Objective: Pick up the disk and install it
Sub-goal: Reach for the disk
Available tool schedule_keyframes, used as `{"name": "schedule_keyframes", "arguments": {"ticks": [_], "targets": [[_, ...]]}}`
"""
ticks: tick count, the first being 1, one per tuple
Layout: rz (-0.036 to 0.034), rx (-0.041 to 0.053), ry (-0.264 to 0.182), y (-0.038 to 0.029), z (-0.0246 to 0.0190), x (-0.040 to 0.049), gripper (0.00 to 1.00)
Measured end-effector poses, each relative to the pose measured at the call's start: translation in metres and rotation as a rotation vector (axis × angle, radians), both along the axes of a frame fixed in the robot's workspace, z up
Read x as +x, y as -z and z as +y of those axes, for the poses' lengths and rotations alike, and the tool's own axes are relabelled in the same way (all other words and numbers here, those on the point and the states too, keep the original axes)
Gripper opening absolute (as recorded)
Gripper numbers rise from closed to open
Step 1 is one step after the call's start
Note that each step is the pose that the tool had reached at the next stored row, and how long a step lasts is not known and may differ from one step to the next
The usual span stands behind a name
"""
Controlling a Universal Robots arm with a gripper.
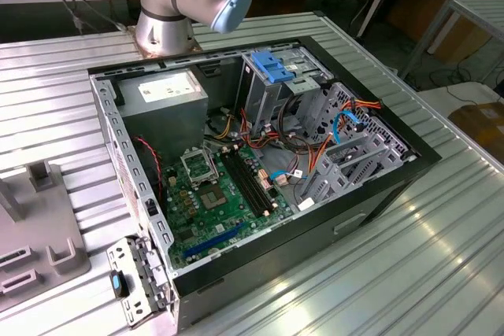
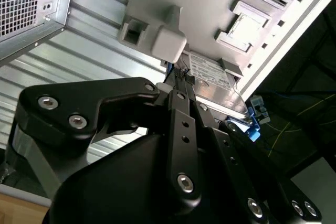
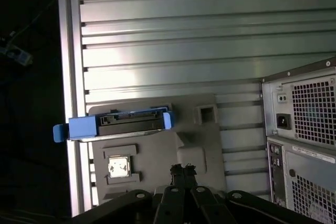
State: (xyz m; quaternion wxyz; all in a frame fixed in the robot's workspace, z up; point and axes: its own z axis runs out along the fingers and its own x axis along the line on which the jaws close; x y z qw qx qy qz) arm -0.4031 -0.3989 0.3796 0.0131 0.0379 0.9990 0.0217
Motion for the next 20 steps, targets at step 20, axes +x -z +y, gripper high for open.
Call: {"name": "schedule_keyframes", "arguments": {"ticks": [20], "targets": [[0.0068, -0.0001, 0.0, 0.0099, 0.007, -0.0724, 0.11]]}}
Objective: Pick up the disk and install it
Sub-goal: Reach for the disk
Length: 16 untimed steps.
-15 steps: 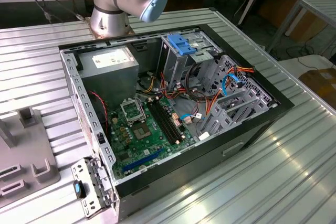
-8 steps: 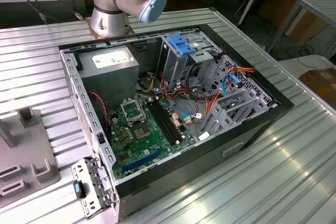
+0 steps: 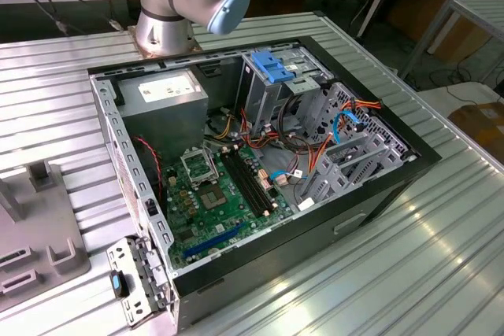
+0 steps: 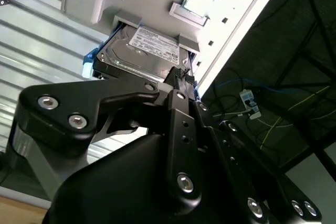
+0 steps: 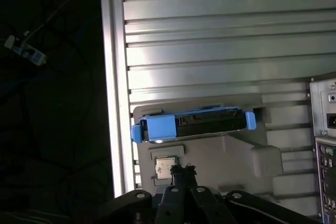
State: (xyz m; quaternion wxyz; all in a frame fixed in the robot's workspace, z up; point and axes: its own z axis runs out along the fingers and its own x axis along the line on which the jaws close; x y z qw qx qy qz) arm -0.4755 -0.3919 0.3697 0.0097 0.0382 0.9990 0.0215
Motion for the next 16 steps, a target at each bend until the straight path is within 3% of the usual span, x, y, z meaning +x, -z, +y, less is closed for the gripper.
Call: {"name": "schedule_keyframes", "arguments": {"ticks": [5, 8, 16], "targets": [[0.0032, -0.0007, 0.0, 0.0037, 0.022, -0.0045, 0.11], [0.0092, -0.0021, 0.001, 0.0071, 0.0322, -0.0083, 0.11], [0.0106, -0.0022, 0.001, 0.0081, 0.0342, -0.0083, 0.11]]}}
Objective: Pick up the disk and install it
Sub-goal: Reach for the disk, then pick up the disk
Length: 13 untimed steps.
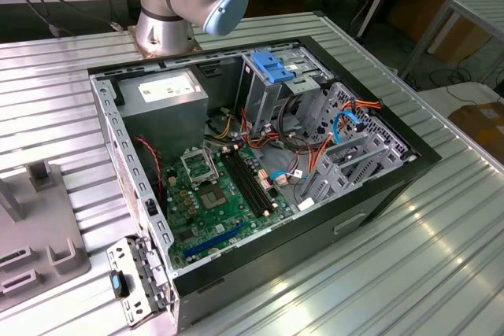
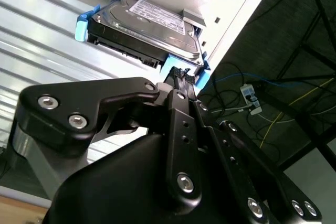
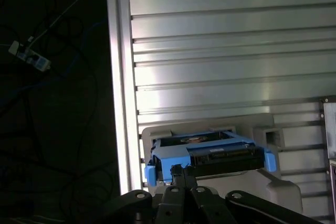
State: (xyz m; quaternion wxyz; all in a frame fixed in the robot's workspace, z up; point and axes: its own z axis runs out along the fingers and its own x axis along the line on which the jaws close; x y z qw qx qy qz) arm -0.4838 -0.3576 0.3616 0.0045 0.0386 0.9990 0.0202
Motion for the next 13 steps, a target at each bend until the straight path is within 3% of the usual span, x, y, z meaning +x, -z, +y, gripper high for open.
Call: {"name": "schedule_keyframes", "arguments": {"ticks": [13], "targets": [[-0.0001, 0.0, -0.001, 0.0006, 0.0016, 0.0, 0.11]]}}
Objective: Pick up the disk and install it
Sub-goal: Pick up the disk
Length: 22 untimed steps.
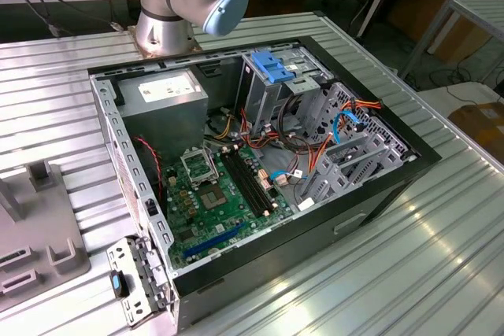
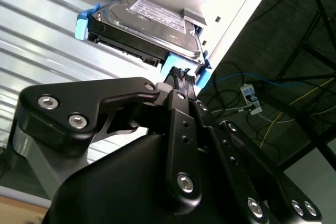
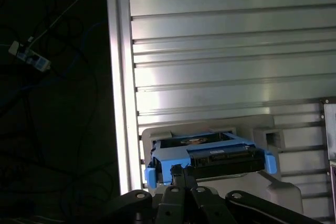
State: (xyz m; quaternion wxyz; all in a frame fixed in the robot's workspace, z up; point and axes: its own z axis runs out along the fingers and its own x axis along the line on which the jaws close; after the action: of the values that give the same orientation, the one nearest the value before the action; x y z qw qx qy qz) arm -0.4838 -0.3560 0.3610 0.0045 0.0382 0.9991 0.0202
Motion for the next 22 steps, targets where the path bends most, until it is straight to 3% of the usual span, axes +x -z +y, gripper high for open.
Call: {"name": "schedule_keyframes", "arguments": {"ticks": [2, 4, 10, 18, 22], "targets": [[0.0001, 0.0, -0.016, 0.0, 0.0, 0.0, 0.11], [0.0, 0.0, -0.094, 0.0, 0.0, 0.0, 0.11], [0.0, -0.0001, -0.225, 0.0003, 0.0, 0.0, 0.11], [0.0, -0.0001, -0.596, 0.001, 0.0, 0.0, 0.11], [-0.0001, -0.0001, -0.714, 0.0014, 0.0, 0.0, 0.11]]}}
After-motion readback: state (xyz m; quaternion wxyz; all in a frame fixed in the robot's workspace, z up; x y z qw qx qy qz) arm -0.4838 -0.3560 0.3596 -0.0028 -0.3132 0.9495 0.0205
